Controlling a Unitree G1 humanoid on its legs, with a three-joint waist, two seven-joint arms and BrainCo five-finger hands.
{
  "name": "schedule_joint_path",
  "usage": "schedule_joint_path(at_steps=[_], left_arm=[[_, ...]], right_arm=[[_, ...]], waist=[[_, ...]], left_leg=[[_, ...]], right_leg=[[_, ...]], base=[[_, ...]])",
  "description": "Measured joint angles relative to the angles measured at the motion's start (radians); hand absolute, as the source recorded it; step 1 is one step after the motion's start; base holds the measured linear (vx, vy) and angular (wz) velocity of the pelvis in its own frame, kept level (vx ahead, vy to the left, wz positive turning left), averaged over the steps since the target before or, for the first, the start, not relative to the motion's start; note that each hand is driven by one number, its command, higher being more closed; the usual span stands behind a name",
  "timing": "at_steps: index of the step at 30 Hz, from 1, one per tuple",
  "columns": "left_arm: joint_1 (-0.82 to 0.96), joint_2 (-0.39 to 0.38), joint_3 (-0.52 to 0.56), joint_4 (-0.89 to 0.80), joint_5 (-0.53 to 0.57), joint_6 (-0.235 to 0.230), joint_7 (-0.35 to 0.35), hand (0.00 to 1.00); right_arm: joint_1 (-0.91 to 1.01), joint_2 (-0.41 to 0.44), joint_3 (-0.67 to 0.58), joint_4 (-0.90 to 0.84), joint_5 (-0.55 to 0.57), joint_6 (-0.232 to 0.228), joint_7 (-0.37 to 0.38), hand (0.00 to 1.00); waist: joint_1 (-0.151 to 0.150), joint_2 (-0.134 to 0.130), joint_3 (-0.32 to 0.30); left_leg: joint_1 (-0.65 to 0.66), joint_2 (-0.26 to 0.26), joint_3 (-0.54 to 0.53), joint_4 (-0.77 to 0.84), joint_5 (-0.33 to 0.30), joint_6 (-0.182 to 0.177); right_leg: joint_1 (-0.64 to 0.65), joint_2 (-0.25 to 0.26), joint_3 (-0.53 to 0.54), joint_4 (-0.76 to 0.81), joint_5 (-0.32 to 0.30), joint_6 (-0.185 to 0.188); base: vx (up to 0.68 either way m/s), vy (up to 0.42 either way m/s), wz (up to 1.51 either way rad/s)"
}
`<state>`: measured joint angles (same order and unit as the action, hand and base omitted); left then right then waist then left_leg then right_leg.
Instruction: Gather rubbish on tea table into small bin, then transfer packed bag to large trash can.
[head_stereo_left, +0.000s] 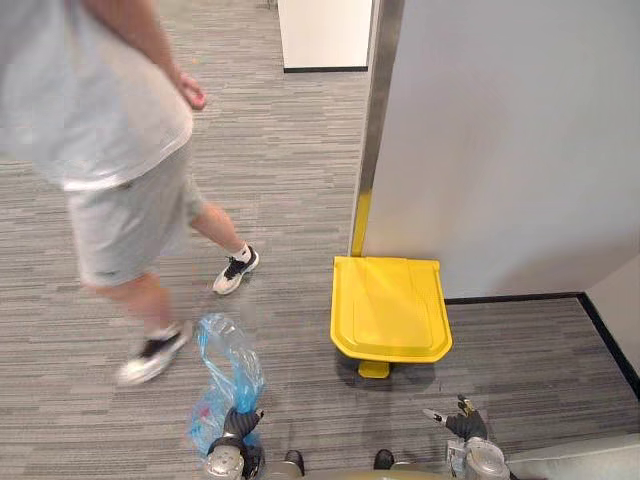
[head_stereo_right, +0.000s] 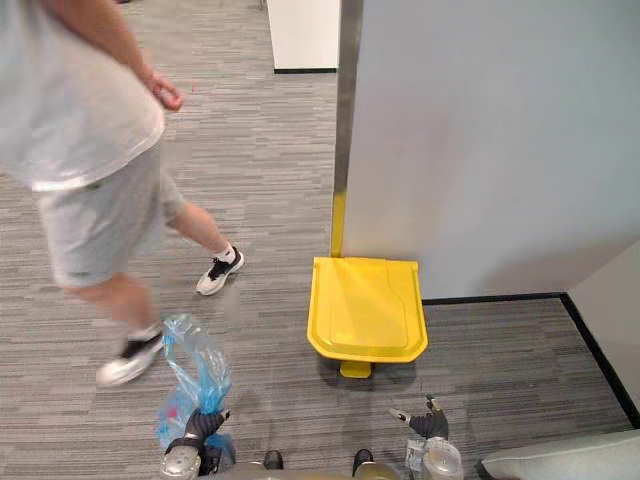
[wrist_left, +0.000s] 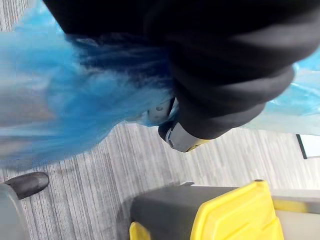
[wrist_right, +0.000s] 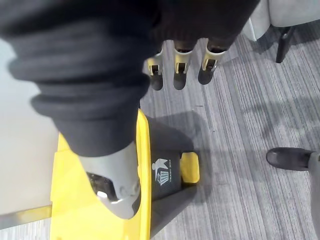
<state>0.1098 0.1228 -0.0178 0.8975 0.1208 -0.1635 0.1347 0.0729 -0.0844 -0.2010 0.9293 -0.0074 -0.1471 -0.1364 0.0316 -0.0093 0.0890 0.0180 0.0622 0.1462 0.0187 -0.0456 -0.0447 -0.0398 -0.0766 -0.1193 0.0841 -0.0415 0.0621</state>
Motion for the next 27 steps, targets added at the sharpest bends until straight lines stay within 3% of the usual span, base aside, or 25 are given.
schedule_joint_path(at_steps=[4,6,8,10,12,13,16,17,18,19,22,24,27], left_arm=[[0.001,0.000,0.033,-0.001,0.000,0.001,0.002,1.00],[0.007,0.000,0.035,-0.007,-0.004,0.001,0.002,1.00],[0.007,-0.006,0.034,-0.026,-0.005,0.000,0.001,1.00],[-0.018,-0.019,0.039,-0.072,-0.005,-0.001,0.002,1.00],[-0.053,-0.020,0.034,-0.073,-0.011,0.000,0.004,1.00],[-0.056,-0.016,0.033,-0.073,-0.012,0.000,0.004,1.00],[-0.073,-0.012,0.031,-0.073,-0.015,0.001,0.010,1.00],[-0.085,-0.014,0.031,-0.072,-0.017,0.002,0.021,1.00],[-0.095,-0.025,0.030,-0.072,-0.020,0.002,0.022,1.00],[-0.117,-0.034,0.022,-0.073,-0.020,0.000,0.021,1.00],[-0.155,-0.040,0.021,-0.073,-0.018,0.000,0.021,1.00],[-0.164,-0.040,0.020,-0.073,-0.018,0.000,0.020,1.00],[-0.194,-0.055,0.033,-0.072,-0.009,0.001,0.021,1.00]], right_arm=[[-0.002,0.000,-0.033,-0.005,0.001,0.000,-0.003,0.00],[-0.023,0.000,-0.035,-0.015,0.002,0.000,-0.017,0.00],[-0.035,0.000,-0.036,-0.038,0.010,0.000,-0.020,0.00],[-0.031,0.004,-0.038,-0.090,0.019,-0.001,-0.030,0.00],[-0.030,0.014,-0.038,-0.100,0.034,0.000,-0.035,0.00],[-0.030,0.018,-0.038,-0.104,0.039,0.000,-0.036,0.00],[-0.034,0.015,-0.039,-0.135,0.057,0.000,-0.040,0.00],[-0.043,0.005,-0.041,-0.134,0.060,0.002,-0.042,0.00],[-0.047,-0.007,-0.042,-0.135,0.066,0.002,-0.042,0.00],[-0.057,-0.012,-0.073,-0.146,0.078,0.002,-0.042,0.00],[-0.043,-0.007,-0.165,-0.172,0.103,0.003,-0.039,0.00],[-0.003,-0.002,-0.249,-0.183,0.140,0.003,-0.038,0.00],[0.017,0.008,-0.310,-0.178,0.167,0.010,-0.044,0.00]], waist=[[0.011,-0.006,0.000],[0.012,-0.008,0.001],[0.010,-0.004,0.012],[0.003,0.007,0.052],[-0.003,-0.008,0.081],[-0.001,-0.016,0.086],[-0.007,-0.031,0.101],[-0.010,-0.031,0.113],[-0.010,-0.011,0.121],[-0.007,0.016,0.132],[-0.014,0.019,0.146],[-0.015,0.018,0.148],[-0.021,0.026,0.147]], left_leg=[[-0.030,-0.001,0.010,0.053,-0.026,0.005],[-0.069,0.009,0.029,0.152,-0.089,0.010],[-0.085,0.023,0.036,0.247,-0.154,0.020],[-0.067,0.036,0.007,0.327,-0.228,0.050],[-0.051,0.048,-0.014,0.409,-0.292,0.059],[-0.044,0.049,-0.015,0.428,-0.311,0.056],[-0.033,0.063,-0.007,0.532,-0.401,0.026],[-0.015,0.069,-0.013,0.572,-0.444,0.004],[-0.006,0.087,-0.016,0.582,-0.460,-0.004],[-0.003,0.097,-0.019,0.568,-0.460,-0.007],[0.049,0.095,-0.036,0.519,-0.451,-0.019],[0.090,0.108,-0.082,0.521,-0.451,-0.020],[0.075,0.117,-0.127,0.501,-0.434,-0.042]], right_leg=[[-0.017,0.000,0.026,0.011,-0.003,0.008],[-0.051,-0.002,0.050,0.082,-0.036,0.024],[-0.075,-0.016,0.061,0.193,-0.082,0.054],[-0.204,-0.032,0.035,0.528,-0.114,0.105],[-0.282,-0.033,0.026,0.547,-0.151,0.067],[-0.305,-0.033,0.019,0.531,-0.150,0.066],[-0.379,-0.030,-0.062,0.320,-0.080,0.042],[-0.378,-0.020,-0.063,0.308,-0.038,0.011],[-0.370,-0.007,-0.069,0.319,-0.041,0.017],[-0.384,0.008,-0.070,0.348,-0.072,0.016],[-0.411,0.005,-0.056,0.478,-0.147,0.011],[-0.412,0.009,-0.056,0.578,-0.250,0.007],[-0.411,0.017,-0.099,0.554,-0.252,0.009]], base=[[0.05,0.021,-0.08],[0.07,0.033,-0.30],[0.07,0.057,-0.19],[0.04,0.059,0.20],[0.17,0.012,0.30],[0.20,-0.025,0.15],[0.26,-0.119,0.10],[0.26,-0.124,0.03],[0.37,-0.083,-0.09],[0.35,-0.067,-0.01],[0.38,-0.126,0.08],[0.29,-0.158,-0.01],[0.14,-0.129,0.08]])
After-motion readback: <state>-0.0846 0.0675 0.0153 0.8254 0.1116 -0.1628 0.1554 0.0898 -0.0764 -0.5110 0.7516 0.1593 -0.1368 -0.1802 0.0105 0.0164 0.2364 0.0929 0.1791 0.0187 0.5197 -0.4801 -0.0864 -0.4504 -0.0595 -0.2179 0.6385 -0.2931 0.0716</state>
